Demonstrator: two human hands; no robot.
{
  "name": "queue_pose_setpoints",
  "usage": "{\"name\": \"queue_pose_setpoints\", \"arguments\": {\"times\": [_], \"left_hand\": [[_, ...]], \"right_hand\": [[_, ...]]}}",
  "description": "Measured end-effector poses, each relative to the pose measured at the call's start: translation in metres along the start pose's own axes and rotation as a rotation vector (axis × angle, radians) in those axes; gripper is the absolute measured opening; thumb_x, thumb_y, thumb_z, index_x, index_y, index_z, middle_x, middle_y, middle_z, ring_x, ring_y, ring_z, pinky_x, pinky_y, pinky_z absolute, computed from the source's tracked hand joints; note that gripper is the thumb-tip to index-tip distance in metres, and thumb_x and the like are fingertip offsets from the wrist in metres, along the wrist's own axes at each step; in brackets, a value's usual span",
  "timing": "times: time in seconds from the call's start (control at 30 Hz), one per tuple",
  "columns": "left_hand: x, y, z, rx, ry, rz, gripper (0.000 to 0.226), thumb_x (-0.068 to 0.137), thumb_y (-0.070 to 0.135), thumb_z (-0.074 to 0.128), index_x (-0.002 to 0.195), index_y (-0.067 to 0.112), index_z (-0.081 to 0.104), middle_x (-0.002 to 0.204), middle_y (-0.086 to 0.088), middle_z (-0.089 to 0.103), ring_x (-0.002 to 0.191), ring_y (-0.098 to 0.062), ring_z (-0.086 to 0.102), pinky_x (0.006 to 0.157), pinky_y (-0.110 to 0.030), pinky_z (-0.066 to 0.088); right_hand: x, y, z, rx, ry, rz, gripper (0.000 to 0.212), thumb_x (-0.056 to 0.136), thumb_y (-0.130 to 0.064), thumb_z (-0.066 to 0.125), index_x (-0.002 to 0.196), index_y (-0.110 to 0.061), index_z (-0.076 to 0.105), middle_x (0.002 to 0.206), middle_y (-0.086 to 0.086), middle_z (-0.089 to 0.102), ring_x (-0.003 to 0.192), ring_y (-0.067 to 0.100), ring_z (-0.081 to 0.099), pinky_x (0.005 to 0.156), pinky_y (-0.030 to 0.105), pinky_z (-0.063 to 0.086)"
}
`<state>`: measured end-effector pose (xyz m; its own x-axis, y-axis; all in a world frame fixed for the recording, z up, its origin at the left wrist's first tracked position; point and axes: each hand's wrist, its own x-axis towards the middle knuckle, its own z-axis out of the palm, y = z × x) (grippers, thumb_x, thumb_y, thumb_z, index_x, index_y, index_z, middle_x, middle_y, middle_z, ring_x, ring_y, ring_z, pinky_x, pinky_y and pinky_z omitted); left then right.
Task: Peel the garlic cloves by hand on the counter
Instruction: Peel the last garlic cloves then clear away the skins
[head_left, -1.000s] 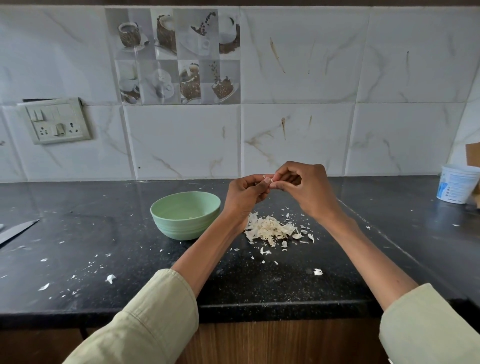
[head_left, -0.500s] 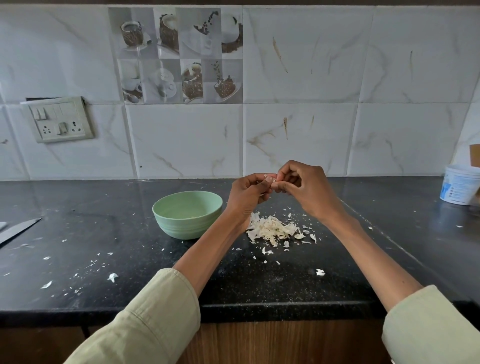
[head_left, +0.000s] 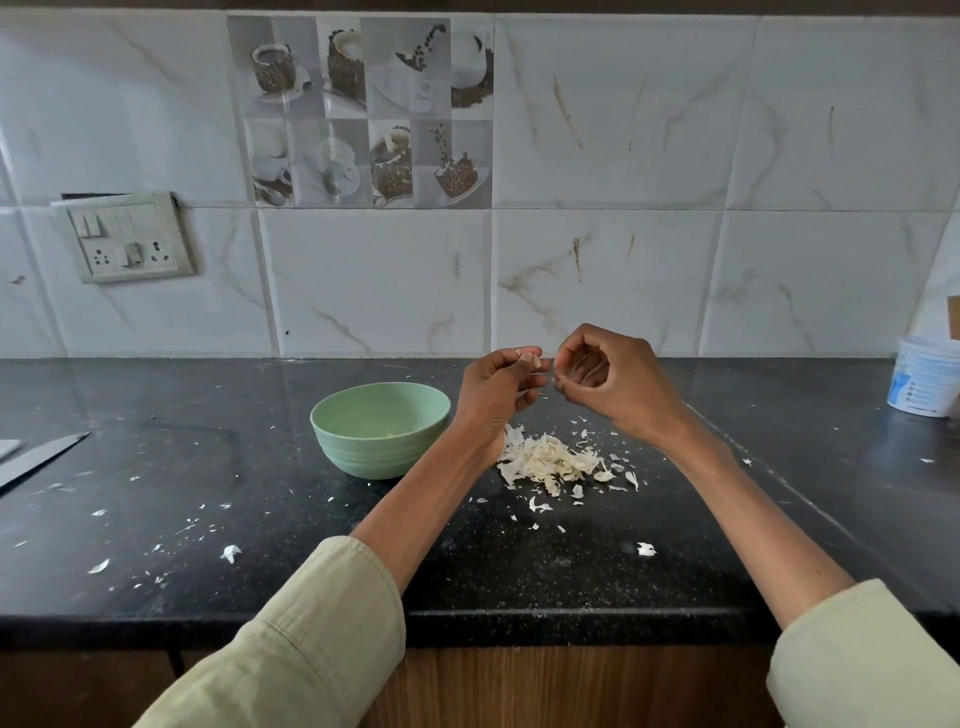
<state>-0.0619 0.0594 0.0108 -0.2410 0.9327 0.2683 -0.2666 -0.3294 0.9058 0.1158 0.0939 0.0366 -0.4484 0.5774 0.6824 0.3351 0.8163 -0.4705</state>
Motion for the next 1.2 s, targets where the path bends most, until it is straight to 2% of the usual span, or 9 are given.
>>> {"name": "queue_pose_setpoints", "arguments": {"times": [0.17, 0.4, 0.57, 0.7, 0.77, 0.83, 0.9, 1.07, 1.2], "left_hand": [[0.0, -0.002, 0.002, 0.162, 0.008, 0.064, 0.019, 0.107, 0.011, 0.058, 0.12, 0.002, 0.07, 0.089, -0.005, 0.071, 0.074, -0.012, 0.062, 0.074, -0.026, 0.055], [-0.015, 0.004, 0.004, 0.718, -0.025, 0.373, 0.01, 0.105, 0.023, 0.065, 0.104, 0.015, 0.072, 0.082, -0.002, 0.074, 0.075, -0.013, 0.069, 0.072, -0.027, 0.056], [-0.029, 0.023, -0.004, 0.926, 0.049, 0.483, 0.009, 0.099, 0.01, 0.069, 0.096, 0.018, 0.073, 0.088, 0.01, 0.07, 0.08, -0.001, 0.065, 0.069, -0.01, 0.047], [-0.039, 0.051, -0.027, 1.055, 0.115, 0.466, 0.014, 0.099, 0.004, 0.068, 0.097, 0.016, 0.075, 0.092, 0.007, 0.072, 0.084, 0.0, 0.065, 0.076, -0.015, 0.053], [-0.044, 0.064, -0.043, 1.113, 0.163, 0.44, 0.022, 0.097, -0.002, 0.063, 0.097, 0.014, 0.077, 0.095, 0.004, 0.074, 0.086, -0.004, 0.067, 0.076, -0.014, 0.052], [-0.045, 0.071, -0.059, 1.163, 0.213, 0.399, 0.032, 0.091, -0.006, 0.056, 0.092, 0.017, 0.078, 0.095, 0.002, 0.077, 0.09, -0.011, 0.07, 0.079, -0.02, 0.055], [-0.046, 0.073, -0.072, 1.205, 0.223, 0.341, 0.039, 0.087, -0.006, 0.051, 0.084, 0.023, 0.077, 0.091, 0.003, 0.077, 0.092, -0.016, 0.072, 0.087, -0.033, 0.06], [-0.058, 0.068, -0.074, 1.217, 0.191, 0.323, 0.041, 0.087, -0.003, 0.05, 0.082, 0.025, 0.08, 0.088, 0.007, 0.078, 0.093, -0.019, 0.073, 0.091, -0.044, 0.06], [-0.07, 0.057, -0.054, 1.158, 0.081, 0.514, 0.033, 0.094, 0.002, 0.051, 0.094, 0.024, 0.075, 0.097, 0.005, 0.074, 0.095, -0.011, 0.067, 0.087, -0.037, 0.058]], "right_hand": [[0.0, 0.006, 0.001, -0.082, -0.013, 0.008, 0.012, 0.095, -0.014, 0.076, 0.095, -0.025, 0.07, 0.085, -0.009, 0.075, 0.078, 0.008, 0.071, 0.073, 0.02, 0.057], [-0.005, 0.013, 0.006, -0.139, -0.054, 0.055, 0.022, 0.098, -0.036, 0.073, 0.086, -0.018, 0.069, 0.058, 0.0, 0.069, 0.044, 0.004, 0.054, 0.05, 0.013, 0.038], [-0.005, 0.023, 0.009, -0.088, -0.169, 0.055, 0.007, 0.093, -0.022, 0.08, 0.092, -0.021, 0.073, 0.079, -0.006, 0.075, 0.071, 0.005, 0.067, 0.069, 0.02, 0.051], [-0.01, 0.021, 0.013, -0.107, -0.16, 0.105, 0.025, 0.098, -0.038, 0.074, 0.085, -0.017, 0.071, 0.069, -0.004, 0.072, 0.052, -0.001, 0.056, 0.054, 0.011, 0.041], [-0.013, 0.018, 0.014, -0.106, -0.145, 0.129, 0.02, 0.101, -0.033, 0.07, 0.088, -0.018, 0.071, 0.068, -0.004, 0.073, 0.053, -0.003, 0.06, 0.055, 0.009, 0.042], [-0.016, 0.015, 0.013, -0.064, -0.135, 0.148, 0.002, 0.099, -0.021, 0.073, 0.1, -0.02, 0.073, 0.081, -0.006, 0.076, 0.07, 0.0, 0.068, 0.067, 0.012, 0.048], [-0.021, 0.011, 0.012, -0.045, -0.151, 0.183, 0.01, 0.097, -0.015, 0.075, 0.105, -0.021, 0.075, 0.094, -0.007, 0.075, 0.084, 0.005, 0.068, 0.074, 0.016, 0.048], [-0.04, -0.009, -0.003, -0.066, -0.276, 0.265, 0.013, 0.101, -0.032, 0.07, 0.113, -0.028, 0.073, 0.113, -0.013, 0.072, 0.105, 0.004, 0.066, 0.089, 0.027, 0.052], [-0.062, -0.037, -0.045, -0.145, -0.52, 0.301, 0.032, 0.087, -0.045, 0.084, 0.112, -0.027, 0.073, 0.107, -0.009, 0.072, 0.082, -0.007, 0.064, 0.073, 0.016, 0.047]]}}
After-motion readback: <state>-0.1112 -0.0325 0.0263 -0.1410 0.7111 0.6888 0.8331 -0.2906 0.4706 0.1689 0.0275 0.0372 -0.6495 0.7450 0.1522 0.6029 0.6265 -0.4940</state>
